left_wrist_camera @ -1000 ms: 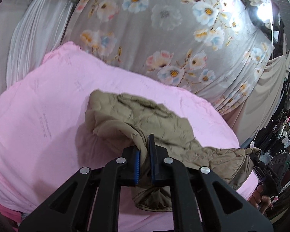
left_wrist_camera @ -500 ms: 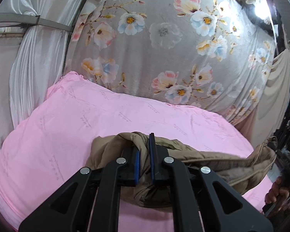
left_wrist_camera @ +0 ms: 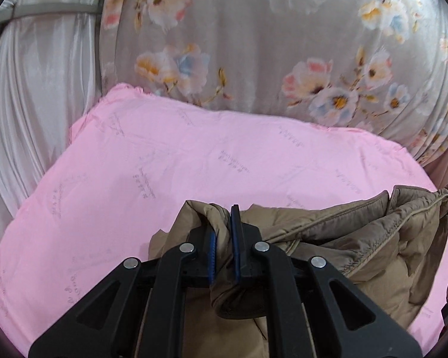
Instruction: Fold large clothes
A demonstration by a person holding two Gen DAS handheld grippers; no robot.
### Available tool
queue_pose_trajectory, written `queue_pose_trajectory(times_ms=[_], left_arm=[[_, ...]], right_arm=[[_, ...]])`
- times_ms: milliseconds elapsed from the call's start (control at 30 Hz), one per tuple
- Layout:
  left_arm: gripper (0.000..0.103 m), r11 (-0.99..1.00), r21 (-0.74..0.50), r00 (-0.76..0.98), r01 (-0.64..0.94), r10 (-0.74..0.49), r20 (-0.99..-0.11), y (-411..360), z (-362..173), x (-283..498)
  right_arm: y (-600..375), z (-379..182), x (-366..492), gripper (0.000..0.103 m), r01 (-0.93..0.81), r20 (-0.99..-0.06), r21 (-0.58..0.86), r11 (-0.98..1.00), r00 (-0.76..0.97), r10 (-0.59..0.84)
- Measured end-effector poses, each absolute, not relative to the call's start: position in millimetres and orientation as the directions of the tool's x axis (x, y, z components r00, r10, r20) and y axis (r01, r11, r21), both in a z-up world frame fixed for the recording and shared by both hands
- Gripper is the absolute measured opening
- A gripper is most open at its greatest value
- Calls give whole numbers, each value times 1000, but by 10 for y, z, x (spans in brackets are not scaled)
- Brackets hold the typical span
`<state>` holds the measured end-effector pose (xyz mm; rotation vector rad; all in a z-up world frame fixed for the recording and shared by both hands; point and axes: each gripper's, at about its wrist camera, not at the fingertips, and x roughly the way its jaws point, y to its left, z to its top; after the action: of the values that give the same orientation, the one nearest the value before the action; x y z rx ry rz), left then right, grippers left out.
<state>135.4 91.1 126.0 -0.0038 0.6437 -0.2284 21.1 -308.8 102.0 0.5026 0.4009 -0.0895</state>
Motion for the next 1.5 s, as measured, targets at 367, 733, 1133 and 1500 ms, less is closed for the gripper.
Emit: queue_pose_trajectory(times_ms=[367, 733, 1133, 1500], left_arm=[[12, 981, -64, 690, 181, -173, -703, 803, 394, 2003], [13, 980, -83, 670, 179, -183, -720, 764, 64, 2175], [16, 967, -176, 670, 184, -254, -698, 871, 49, 2195], [64, 968, -85, 765, 236, -239, -598, 1039, 961, 1527]], right_arm=[[-3129, 252, 974, 6, 282, -554, 428, 859, 833, 3], [-3008, -211, 1211, 6, 332, -652, 361, 872, 758, -18], [-3079, -250, 1212, 12, 313, -642, 414, 855, 766, 30], [-2720, 650, 597, 33, 145, -511, 373, 916, 857, 72]])
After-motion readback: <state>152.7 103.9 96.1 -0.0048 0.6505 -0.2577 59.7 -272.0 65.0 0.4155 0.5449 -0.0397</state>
